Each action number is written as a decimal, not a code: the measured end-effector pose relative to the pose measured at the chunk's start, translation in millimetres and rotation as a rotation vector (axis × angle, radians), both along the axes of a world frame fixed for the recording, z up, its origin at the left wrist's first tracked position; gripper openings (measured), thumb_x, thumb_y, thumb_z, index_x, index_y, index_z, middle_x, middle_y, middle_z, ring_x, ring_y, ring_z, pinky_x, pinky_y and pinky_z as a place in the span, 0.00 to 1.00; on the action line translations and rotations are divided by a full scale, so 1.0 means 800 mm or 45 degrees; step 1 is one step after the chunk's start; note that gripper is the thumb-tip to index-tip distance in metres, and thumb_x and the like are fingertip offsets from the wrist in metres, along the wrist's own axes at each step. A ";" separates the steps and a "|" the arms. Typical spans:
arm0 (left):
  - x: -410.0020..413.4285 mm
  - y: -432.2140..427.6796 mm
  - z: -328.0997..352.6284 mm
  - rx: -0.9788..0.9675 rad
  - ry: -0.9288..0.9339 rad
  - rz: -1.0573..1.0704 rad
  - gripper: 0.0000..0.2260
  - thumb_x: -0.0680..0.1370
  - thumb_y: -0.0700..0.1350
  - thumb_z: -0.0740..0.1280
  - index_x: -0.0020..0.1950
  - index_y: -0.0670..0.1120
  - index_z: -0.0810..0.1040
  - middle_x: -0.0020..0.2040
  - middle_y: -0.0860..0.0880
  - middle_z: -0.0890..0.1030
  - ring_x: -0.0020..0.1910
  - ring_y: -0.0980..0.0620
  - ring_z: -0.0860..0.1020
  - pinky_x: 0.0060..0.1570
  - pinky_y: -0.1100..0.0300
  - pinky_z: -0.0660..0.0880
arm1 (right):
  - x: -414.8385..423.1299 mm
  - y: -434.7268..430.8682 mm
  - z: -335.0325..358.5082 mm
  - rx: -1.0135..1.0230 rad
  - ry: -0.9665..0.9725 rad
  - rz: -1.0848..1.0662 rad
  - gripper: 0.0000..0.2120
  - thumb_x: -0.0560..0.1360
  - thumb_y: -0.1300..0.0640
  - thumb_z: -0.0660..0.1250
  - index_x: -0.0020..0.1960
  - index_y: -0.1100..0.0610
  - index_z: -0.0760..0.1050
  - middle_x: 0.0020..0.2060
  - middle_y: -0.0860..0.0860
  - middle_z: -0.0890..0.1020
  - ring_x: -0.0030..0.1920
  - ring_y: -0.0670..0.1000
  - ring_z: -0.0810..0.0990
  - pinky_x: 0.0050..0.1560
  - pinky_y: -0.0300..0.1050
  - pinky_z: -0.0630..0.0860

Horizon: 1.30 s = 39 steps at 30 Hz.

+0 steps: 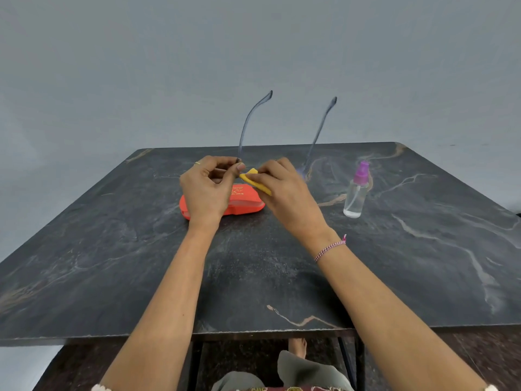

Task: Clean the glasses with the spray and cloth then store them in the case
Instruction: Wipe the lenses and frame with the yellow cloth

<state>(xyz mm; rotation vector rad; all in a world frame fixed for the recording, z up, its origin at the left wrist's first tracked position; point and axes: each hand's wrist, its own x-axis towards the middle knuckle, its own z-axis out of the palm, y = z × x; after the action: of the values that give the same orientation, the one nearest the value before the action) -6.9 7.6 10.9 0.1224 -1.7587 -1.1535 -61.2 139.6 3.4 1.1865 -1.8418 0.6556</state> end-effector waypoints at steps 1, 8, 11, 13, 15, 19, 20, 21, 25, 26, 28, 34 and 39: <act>0.000 0.001 0.000 0.012 -0.002 -0.011 0.04 0.70 0.44 0.74 0.42 0.51 0.82 0.37 0.54 0.82 0.35 0.53 0.81 0.37 0.61 0.77 | -0.002 0.004 0.002 -0.038 0.012 -0.008 0.07 0.68 0.67 0.72 0.47 0.64 0.81 0.38 0.57 0.78 0.42 0.50 0.66 0.40 0.45 0.69; -0.003 0.006 0.000 0.417 -0.038 -0.358 0.04 0.71 0.38 0.73 0.45 0.44 0.82 0.35 0.55 0.84 0.36 0.58 0.81 0.41 0.63 0.79 | 0.000 0.011 0.005 -0.154 0.039 -0.099 0.03 0.70 0.65 0.72 0.43 0.64 0.81 0.38 0.56 0.79 0.41 0.50 0.66 0.39 0.44 0.68; -0.007 0.011 -0.004 0.658 -0.126 -0.588 0.05 0.72 0.37 0.70 0.47 0.41 0.81 0.36 0.52 0.85 0.36 0.56 0.83 0.38 0.63 0.79 | 0.000 0.013 0.006 -0.222 0.024 -0.091 0.03 0.70 0.64 0.71 0.43 0.63 0.81 0.37 0.55 0.79 0.41 0.50 0.67 0.38 0.44 0.68; -0.008 0.012 -0.007 0.762 -0.179 -0.715 0.07 0.71 0.40 0.70 0.48 0.42 0.80 0.38 0.49 0.85 0.37 0.53 0.83 0.39 0.61 0.80 | 0.000 0.015 0.006 -0.234 0.004 -0.093 0.03 0.70 0.63 0.71 0.44 0.62 0.81 0.38 0.54 0.79 0.41 0.50 0.68 0.38 0.42 0.69; -0.008 0.011 -0.009 0.828 -0.223 -0.793 0.07 0.72 0.42 0.68 0.49 0.44 0.80 0.37 0.50 0.85 0.37 0.53 0.83 0.42 0.60 0.80 | 0.001 0.016 0.005 -0.219 -0.005 -0.087 0.04 0.71 0.62 0.72 0.44 0.62 0.81 0.38 0.54 0.79 0.41 0.50 0.68 0.38 0.41 0.68; -0.006 0.009 -0.007 0.915 -0.233 -0.883 0.08 0.71 0.43 0.68 0.48 0.43 0.80 0.38 0.50 0.85 0.38 0.54 0.83 0.42 0.61 0.80 | 0.003 0.015 0.005 -0.216 0.013 -0.055 0.04 0.70 0.62 0.72 0.44 0.63 0.81 0.38 0.54 0.79 0.41 0.49 0.67 0.39 0.40 0.68; -0.006 0.008 -0.006 0.896 -0.222 -0.864 0.06 0.73 0.41 0.67 0.48 0.42 0.80 0.38 0.50 0.85 0.37 0.55 0.83 0.40 0.63 0.80 | 0.002 0.016 0.005 -0.216 0.020 -0.053 0.04 0.70 0.62 0.72 0.44 0.63 0.80 0.38 0.54 0.79 0.41 0.49 0.67 0.39 0.40 0.68; -0.006 0.008 -0.006 0.856 -0.204 -0.823 0.04 0.74 0.38 0.67 0.47 0.42 0.80 0.37 0.50 0.85 0.37 0.55 0.83 0.38 0.63 0.80 | 0.002 0.016 0.005 -0.214 0.026 -0.059 0.04 0.70 0.62 0.72 0.43 0.63 0.80 0.38 0.54 0.79 0.41 0.49 0.68 0.39 0.40 0.68; -0.008 0.005 -0.008 0.479 -0.126 -0.484 0.04 0.72 0.34 0.70 0.45 0.42 0.81 0.35 0.54 0.84 0.35 0.55 0.83 0.38 0.62 0.80 | -0.001 0.016 0.003 -0.190 0.039 -0.123 0.04 0.68 0.64 0.73 0.40 0.63 0.79 0.38 0.54 0.79 0.41 0.50 0.68 0.34 0.44 0.73; -0.008 0.005 -0.009 0.411 -0.122 -0.424 0.04 0.72 0.35 0.71 0.44 0.43 0.81 0.35 0.55 0.84 0.35 0.55 0.83 0.40 0.60 0.81 | -0.001 0.016 0.003 -0.183 0.035 -0.127 0.04 0.68 0.64 0.73 0.40 0.63 0.79 0.38 0.54 0.79 0.40 0.50 0.69 0.33 0.45 0.73; -0.007 0.006 -0.009 0.323 -0.105 -0.354 0.05 0.71 0.38 0.73 0.44 0.46 0.82 0.37 0.55 0.84 0.36 0.54 0.83 0.43 0.57 0.81 | -0.001 0.018 0.004 -0.179 0.027 -0.126 0.04 0.67 0.65 0.74 0.39 0.63 0.79 0.37 0.54 0.79 0.39 0.53 0.74 0.35 0.43 0.71; -0.006 0.010 -0.005 0.088 0.005 -0.179 0.05 0.70 0.38 0.74 0.45 0.45 0.82 0.40 0.53 0.83 0.40 0.57 0.82 0.41 0.68 0.76 | -0.005 0.021 0.005 -0.154 -0.050 -0.064 0.05 0.68 0.63 0.73 0.42 0.63 0.80 0.39 0.54 0.79 0.40 0.54 0.74 0.40 0.44 0.70; -0.008 0.013 -0.003 -0.075 0.059 -0.100 0.05 0.72 0.37 0.72 0.44 0.46 0.81 0.40 0.50 0.81 0.42 0.58 0.80 0.40 0.71 0.75 | -0.011 0.019 0.006 -0.143 -0.174 0.057 0.07 0.72 0.60 0.69 0.49 0.60 0.82 0.42 0.54 0.80 0.42 0.49 0.70 0.44 0.36 0.68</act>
<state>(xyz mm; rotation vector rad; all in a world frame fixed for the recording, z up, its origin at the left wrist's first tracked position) -13.4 17.9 8.3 -0.0088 -1.7679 -1.1509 -69.6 154.6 7.8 1.1358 -1.8691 0.8725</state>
